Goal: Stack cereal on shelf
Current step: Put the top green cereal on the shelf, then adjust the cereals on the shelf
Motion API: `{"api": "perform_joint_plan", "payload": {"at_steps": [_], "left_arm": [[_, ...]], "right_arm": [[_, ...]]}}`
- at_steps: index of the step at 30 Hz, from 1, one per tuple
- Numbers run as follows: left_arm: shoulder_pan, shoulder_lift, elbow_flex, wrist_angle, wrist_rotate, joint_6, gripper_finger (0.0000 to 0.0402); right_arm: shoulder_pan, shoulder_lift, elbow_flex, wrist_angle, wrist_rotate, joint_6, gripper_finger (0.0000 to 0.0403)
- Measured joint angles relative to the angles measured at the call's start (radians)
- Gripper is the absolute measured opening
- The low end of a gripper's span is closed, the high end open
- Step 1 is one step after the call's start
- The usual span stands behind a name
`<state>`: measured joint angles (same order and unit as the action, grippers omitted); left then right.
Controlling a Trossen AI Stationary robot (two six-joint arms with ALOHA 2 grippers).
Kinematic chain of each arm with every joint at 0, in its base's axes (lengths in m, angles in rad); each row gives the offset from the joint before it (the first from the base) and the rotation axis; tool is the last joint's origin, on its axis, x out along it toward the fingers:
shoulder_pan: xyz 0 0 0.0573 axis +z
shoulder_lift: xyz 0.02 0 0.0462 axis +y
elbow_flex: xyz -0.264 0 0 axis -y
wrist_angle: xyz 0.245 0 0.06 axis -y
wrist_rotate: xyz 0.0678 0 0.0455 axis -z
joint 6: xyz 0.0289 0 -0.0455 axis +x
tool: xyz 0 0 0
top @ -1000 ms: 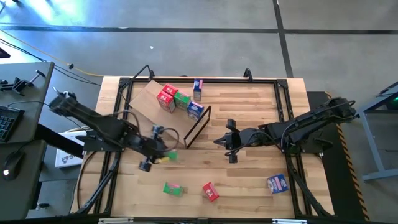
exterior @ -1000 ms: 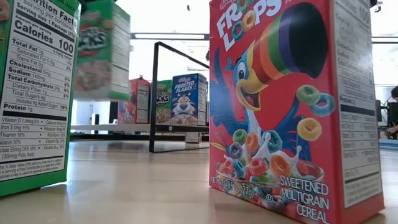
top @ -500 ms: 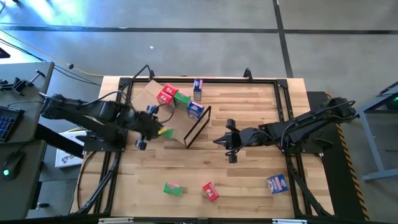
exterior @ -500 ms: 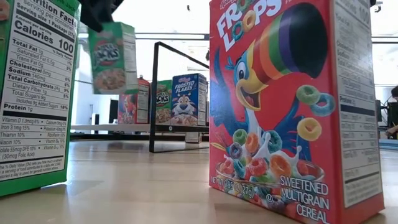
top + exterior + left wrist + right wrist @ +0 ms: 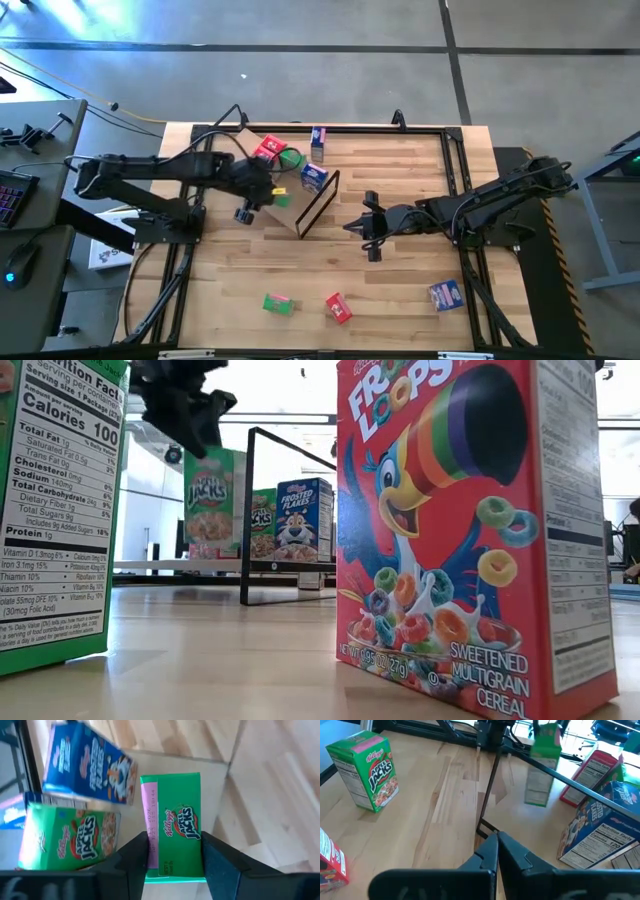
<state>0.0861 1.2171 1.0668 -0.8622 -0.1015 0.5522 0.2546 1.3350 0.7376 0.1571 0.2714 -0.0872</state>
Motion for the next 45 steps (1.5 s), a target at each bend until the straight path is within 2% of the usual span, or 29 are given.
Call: {"api": "perform_joint_plan", "payload": {"at_steps": [6, 22, 37, 42, 45], "left_arm": [[0.051, 0.047, 0.000, 0.014, -0.011, 0.047, 0.0164], [0.087, 0.048, 0.000, 0.045, -0.025, 0.053, 0.0214], [0.087, -0.009, 0.002, 0.049, -0.085, 0.070, 0.0218], [0.080, -0.051, 0.035, 0.046, -0.084, 0.019, 0.0218], [0.060, -0.076, 0.037, 0.046, -0.051, -0.115, 0.0211]], "right_arm": [[0.000, 0.000, 0.000, -0.001, -0.003, 0.000, 0.0000], [0.000, 0.000, 0.000, -0.003, -0.003, -0.001, 0.0000], [0.000, 0.000, 0.000, 0.009, -0.002, 0.000, 0.0000], [0.000, 0.000, 0.000, 0.014, -0.002, 0.000, 0.0000], [0.000, 0.000, 0.000, 0.018, -0.002, 0.000, 0.0000]]}}
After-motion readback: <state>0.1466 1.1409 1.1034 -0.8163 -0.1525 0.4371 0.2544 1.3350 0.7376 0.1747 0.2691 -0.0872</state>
